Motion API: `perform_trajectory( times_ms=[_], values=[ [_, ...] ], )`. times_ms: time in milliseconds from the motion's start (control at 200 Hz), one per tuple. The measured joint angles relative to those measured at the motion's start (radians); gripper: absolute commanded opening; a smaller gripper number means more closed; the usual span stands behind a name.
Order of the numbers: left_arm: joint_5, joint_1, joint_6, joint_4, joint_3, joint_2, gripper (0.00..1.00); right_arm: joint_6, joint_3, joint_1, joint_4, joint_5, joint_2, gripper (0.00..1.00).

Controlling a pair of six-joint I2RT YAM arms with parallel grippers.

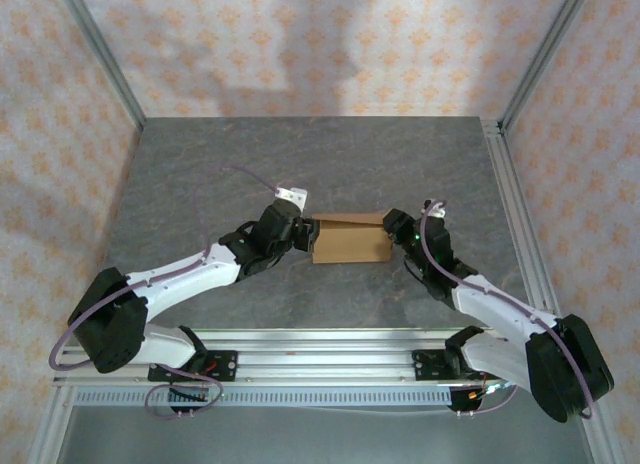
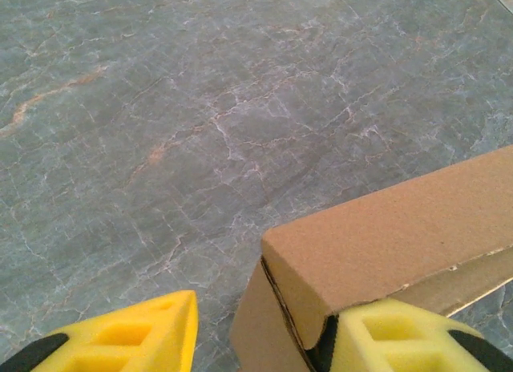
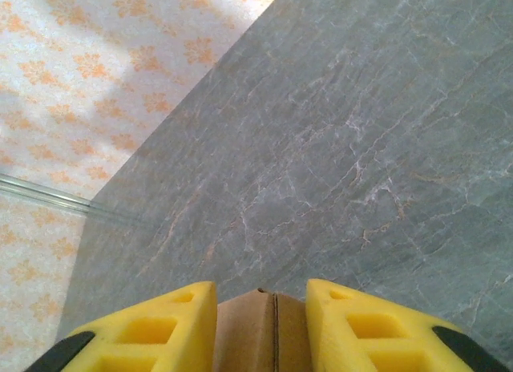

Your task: Fold the paper box

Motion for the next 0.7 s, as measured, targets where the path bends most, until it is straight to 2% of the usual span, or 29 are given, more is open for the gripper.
perform_trajectory(
  times_ms=[150, 510, 701],
  values=[
    [0.000, 0.001, 0.000, 0.009, -0.004, 0.000, 0.48, -0.069, -0.047, 0.016, 0.093, 0.028, 0.001, 0.35],
    [0.029, 0.001, 0.018, 0.034, -0.045, -0.033, 0.71, -0.203, -0.104, 0.025, 0.225, 0.076, 0.016, 0.35],
    [0.086, -0.002, 0.031, 0.041, -0.046, -0.055, 0.70, -0.236, -0.121, 0.053, 0.264, 0.099, 0.024, 0.35]
  ],
)
